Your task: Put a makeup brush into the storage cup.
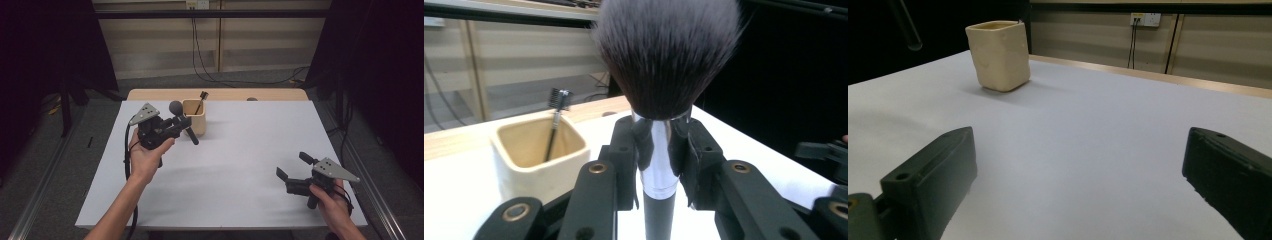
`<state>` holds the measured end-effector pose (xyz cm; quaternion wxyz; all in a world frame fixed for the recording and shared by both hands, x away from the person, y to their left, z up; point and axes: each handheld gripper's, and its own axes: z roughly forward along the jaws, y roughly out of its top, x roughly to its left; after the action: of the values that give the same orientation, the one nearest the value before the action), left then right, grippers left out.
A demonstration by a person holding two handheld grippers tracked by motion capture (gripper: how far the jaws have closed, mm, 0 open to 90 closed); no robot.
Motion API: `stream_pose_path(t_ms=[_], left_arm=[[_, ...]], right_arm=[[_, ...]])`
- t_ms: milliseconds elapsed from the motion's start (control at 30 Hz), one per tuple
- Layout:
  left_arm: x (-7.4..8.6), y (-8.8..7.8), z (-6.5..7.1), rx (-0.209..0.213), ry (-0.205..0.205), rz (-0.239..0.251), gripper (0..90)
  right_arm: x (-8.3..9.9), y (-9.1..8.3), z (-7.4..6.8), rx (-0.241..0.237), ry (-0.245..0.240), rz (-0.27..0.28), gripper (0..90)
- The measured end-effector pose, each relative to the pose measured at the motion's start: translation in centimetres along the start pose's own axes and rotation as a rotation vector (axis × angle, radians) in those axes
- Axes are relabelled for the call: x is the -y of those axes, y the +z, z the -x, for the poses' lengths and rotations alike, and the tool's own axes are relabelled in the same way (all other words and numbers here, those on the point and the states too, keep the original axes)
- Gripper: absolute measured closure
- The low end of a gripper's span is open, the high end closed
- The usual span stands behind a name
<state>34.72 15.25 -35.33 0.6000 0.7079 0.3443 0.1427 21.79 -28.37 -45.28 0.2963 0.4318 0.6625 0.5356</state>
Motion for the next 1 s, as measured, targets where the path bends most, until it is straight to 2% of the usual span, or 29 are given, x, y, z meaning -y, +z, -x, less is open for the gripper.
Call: stream_pose_path(t_ms=[67, 167, 333, 433, 533, 633, 700, 767, 867, 1000], left_arm=[[-0.5, -0.1, -0.4, -0.013, 0.009, -0.001, 70.7], [-1.5, -0.3, -1.0, -0.036, 0.002, 0.005, 70.6], [-3.2, -0.4, -2.3, -0.079, 0.002, 0.026, 70.6], [-3.8, -0.3, -2.7, -0.096, 0.013, 0.021, 70.6], [-4.4, -0.1, -3.2, -0.102, 0.004, 0.030, 70.6], [-4.7, 0.3, -3.7, -0.108, -0.015, 0.040, 70.6], [-4.9, 0.9, -3.8, -0.127, -0.012, 0.034, 70.6], [-4.9, 1.2, -4.0, -0.121, -0.034, 0.050, 70.6], [-5.2, 1.9, -4.1, -0.153, 0.006, 0.052, 70.6], [-5.8, 2.9, -4.2, -0.154, 0.010, 0.063, 70.6]], right_arm=[[0.3, -0.3, -0.1, 0.008, -0.010, 0.004, 0.2], [0.4, -0.6, -0.1, 0.014, -0.019, 0.020, 0.1], [0.6, -0.9, 0.2, 0.020, 0.003, 0.033, 0.1], [0.5, -1.0, 0.3, 0.017, 0.007, 0.036, 0.0], [0.4, -1.1, 0.3, 0.018, 0.012, 0.043, 0.0], [0.5, -1.0, 0.3, 0.014, 0.004, 0.037, 0.0], [0.5, -0.9, 0.3, 0.004, -0.005, 0.033, 0.0], [0.5, -0.8, 0.3, 0.002, -0.005, 0.027, 0.0], [0.5, -0.7, 0.2, -0.001, 0.001, 0.026, 0.0], [0.5, -0.8, 0.3, -0.008, -0.004, 0.027, 0.0]])
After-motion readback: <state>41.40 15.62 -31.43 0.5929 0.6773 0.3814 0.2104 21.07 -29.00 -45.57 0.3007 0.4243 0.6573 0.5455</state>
